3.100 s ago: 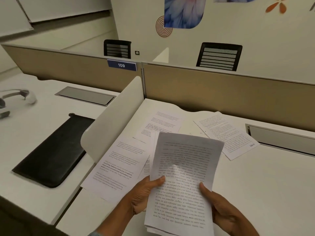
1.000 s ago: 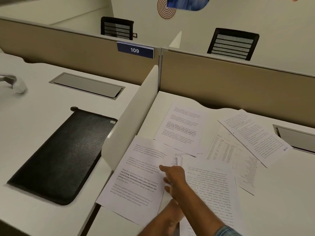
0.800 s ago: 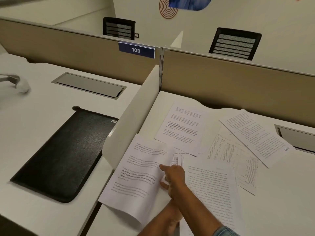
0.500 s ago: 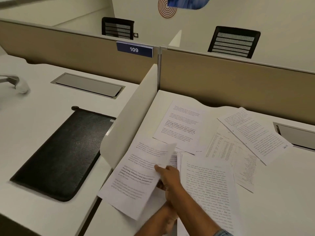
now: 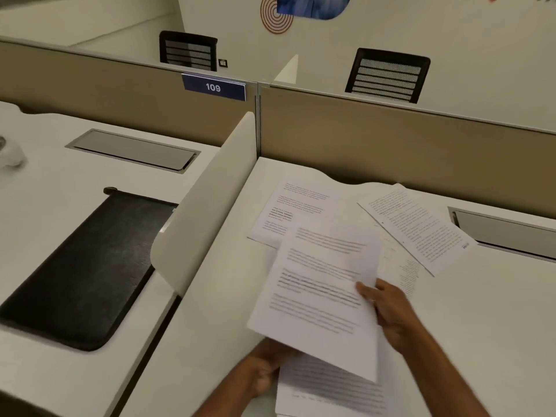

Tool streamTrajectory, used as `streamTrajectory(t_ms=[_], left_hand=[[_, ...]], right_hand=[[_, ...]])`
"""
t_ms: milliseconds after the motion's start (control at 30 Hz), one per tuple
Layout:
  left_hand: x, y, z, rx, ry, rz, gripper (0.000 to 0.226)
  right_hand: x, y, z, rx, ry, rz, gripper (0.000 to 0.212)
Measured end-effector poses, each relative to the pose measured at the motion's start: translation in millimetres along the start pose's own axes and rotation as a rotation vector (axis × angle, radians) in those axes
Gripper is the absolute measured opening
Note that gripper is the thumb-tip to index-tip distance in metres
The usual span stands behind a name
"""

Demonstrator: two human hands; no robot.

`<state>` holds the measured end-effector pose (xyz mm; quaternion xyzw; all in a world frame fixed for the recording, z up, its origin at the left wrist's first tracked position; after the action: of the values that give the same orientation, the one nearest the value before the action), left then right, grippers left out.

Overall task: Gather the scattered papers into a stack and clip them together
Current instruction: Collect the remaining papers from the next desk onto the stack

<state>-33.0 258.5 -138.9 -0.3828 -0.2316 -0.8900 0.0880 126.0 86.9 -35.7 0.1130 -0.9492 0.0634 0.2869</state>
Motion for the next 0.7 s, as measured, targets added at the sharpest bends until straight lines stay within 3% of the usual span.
streamTrajectory(t_ms=[33,67,167,300,500,700], left_hand=[[15,-2,7,-0.129,0.045,-0.011,0.057],[19,16,2,-0.087,0.074,-0.103,0.053],[31,20,10,-0.088,0.13,-0.142,0.049],[21,12,0,-0.039,0.074,-0.082,0.05],[27,19,2,-0.082,0.079,-0.01,0.037],[26,19,-1,-0.121,0.12,0.025,0.046]], right_hand=[[1,-23,2,0.018,-0.009,0.017,0.026],[4,-46,4,0.042,-0.021,0.033,0.023],[12,-90,16,0.145,-0.043,0.047,0.017],[13,-113,40,0.268,-0.029,0.017,0.018],[17,-88,55,0.336,-0.089,-0.02,0.013],[13,-44,60,0.348,-0.126,-0.037,0.013]])
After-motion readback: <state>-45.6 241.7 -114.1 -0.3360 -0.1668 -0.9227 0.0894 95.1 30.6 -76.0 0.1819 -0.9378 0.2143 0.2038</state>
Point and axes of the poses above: each hand's wrist, its own x-axis away from the middle knuckle, its own y-axis out of the palm, z = x × y, the point moved 8 cm from there along -x, towards the middle knuckle, and after that the axes turned 1 degree about y, right-handed, at the moved point
